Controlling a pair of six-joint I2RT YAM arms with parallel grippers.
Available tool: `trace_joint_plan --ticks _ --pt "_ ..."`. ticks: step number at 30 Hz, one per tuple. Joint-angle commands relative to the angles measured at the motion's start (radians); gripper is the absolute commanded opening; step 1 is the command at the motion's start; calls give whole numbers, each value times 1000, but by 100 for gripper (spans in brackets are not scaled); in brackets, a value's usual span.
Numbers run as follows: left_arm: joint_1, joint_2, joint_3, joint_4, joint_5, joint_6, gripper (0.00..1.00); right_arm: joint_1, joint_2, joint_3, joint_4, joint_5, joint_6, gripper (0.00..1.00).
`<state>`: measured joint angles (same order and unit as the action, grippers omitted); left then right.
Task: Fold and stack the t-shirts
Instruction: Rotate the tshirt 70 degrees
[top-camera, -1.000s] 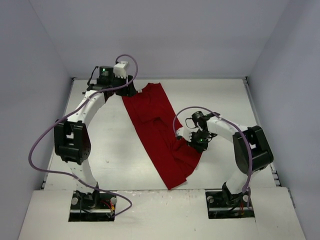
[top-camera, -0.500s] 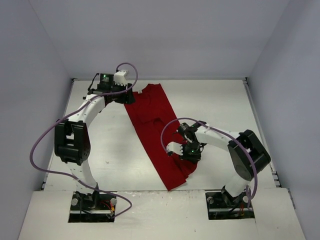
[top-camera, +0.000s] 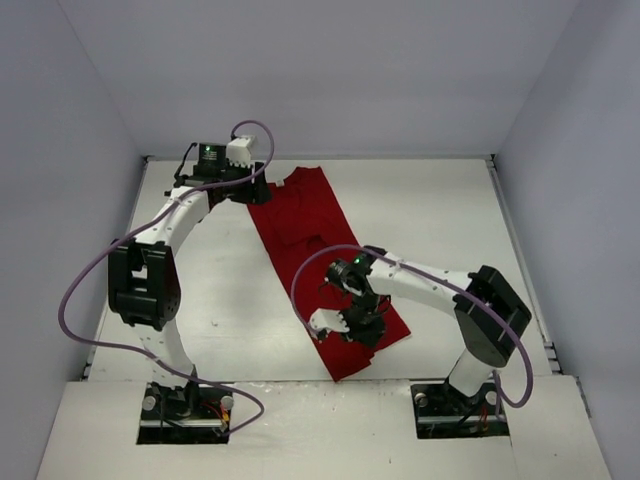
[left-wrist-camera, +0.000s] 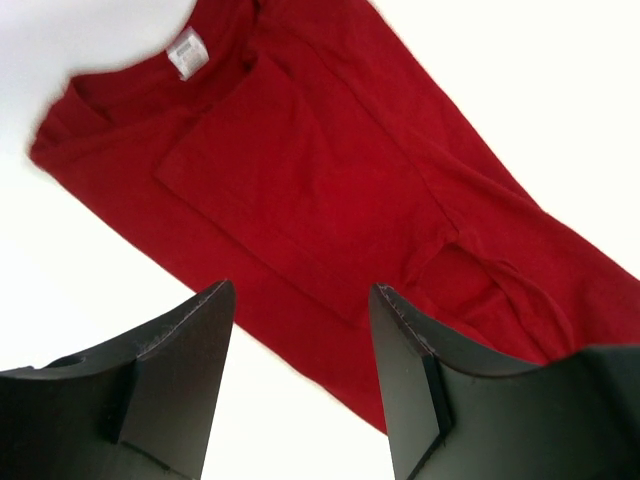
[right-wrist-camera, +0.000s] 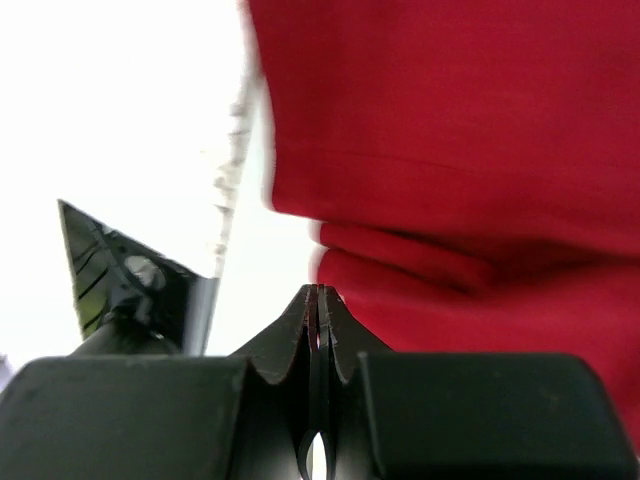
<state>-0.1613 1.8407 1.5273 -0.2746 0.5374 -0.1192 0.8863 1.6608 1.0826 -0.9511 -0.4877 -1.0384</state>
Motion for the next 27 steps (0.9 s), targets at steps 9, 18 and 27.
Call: trace_joint_plan --ticks 9,18,27 --pt "-100 25 -146 49 -99 -260 46 -366 -12 405 -34 -215 49 0" --pt "-112 279 130 -47 -272 -228 44 -504 75 282 5 -215 6 0" --pt "-116 453 438 -135 -350 -61 44 -533 68 285 6 -263 21 0"
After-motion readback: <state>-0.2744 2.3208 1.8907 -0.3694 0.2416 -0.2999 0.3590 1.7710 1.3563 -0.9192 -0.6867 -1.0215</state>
